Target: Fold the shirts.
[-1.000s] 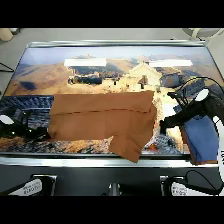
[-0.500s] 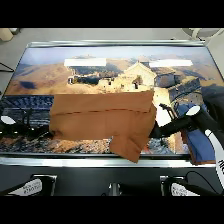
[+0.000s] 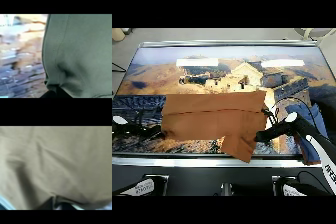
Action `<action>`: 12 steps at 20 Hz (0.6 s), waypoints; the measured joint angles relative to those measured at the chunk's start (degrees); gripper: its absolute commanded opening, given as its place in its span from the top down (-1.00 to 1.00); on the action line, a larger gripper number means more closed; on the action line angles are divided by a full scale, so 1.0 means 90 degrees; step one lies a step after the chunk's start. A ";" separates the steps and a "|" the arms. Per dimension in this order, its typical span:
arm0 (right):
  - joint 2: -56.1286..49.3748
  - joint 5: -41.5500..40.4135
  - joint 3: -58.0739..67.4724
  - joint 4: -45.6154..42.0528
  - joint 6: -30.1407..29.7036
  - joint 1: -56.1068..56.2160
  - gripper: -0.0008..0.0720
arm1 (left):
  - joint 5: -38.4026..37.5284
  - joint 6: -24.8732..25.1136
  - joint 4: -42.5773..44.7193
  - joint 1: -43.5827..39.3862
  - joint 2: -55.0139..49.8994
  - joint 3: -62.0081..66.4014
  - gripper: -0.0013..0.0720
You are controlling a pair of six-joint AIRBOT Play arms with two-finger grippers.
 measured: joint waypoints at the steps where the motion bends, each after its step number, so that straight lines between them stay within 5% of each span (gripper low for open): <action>1: 0.0012 0.0007 -0.0005 -0.0022 0.0027 0.0022 0.93 | 0.0000 0.0015 -0.0005 0.0000 0.0000 0.0012 0.90; 12: 0.0908 0.0860 0.1321 -0.0447 -0.0175 0.0046 0.95 | -0.0075 0.0095 -0.0027 0.0024 0.0296 0.1195 0.91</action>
